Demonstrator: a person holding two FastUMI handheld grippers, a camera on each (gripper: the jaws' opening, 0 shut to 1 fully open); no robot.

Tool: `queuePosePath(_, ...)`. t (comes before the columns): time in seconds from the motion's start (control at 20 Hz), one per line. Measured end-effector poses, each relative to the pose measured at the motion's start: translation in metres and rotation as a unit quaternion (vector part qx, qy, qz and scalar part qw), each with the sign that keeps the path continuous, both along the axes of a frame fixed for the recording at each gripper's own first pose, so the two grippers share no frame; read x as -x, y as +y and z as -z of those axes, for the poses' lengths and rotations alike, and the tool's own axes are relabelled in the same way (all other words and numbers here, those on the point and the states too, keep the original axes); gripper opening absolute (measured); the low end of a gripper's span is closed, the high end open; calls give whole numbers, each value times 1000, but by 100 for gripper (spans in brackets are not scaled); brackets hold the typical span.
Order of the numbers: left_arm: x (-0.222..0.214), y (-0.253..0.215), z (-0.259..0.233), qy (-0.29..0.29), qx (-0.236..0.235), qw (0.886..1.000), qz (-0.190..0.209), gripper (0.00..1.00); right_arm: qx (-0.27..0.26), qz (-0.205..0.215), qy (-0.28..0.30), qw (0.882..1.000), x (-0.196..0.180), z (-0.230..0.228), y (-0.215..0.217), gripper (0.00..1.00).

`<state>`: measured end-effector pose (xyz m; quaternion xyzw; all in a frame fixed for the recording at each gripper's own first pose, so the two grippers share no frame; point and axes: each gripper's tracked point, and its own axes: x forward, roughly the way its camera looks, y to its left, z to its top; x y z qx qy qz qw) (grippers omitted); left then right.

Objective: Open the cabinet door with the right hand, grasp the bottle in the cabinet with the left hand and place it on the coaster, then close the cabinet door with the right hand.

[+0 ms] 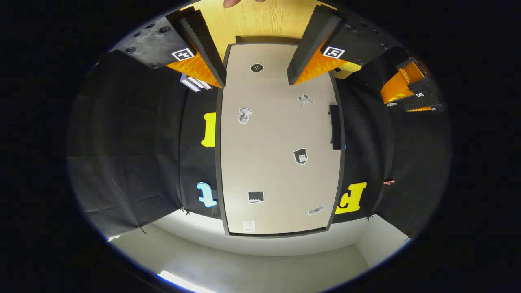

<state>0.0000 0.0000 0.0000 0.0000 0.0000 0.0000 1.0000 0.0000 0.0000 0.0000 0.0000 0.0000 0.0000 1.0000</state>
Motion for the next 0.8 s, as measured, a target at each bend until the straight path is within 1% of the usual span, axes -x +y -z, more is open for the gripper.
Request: queuePosePath(0.8,1,3,-2,0,-1,1000,7,95,2,-1,-5,1000,3,1,3,98)
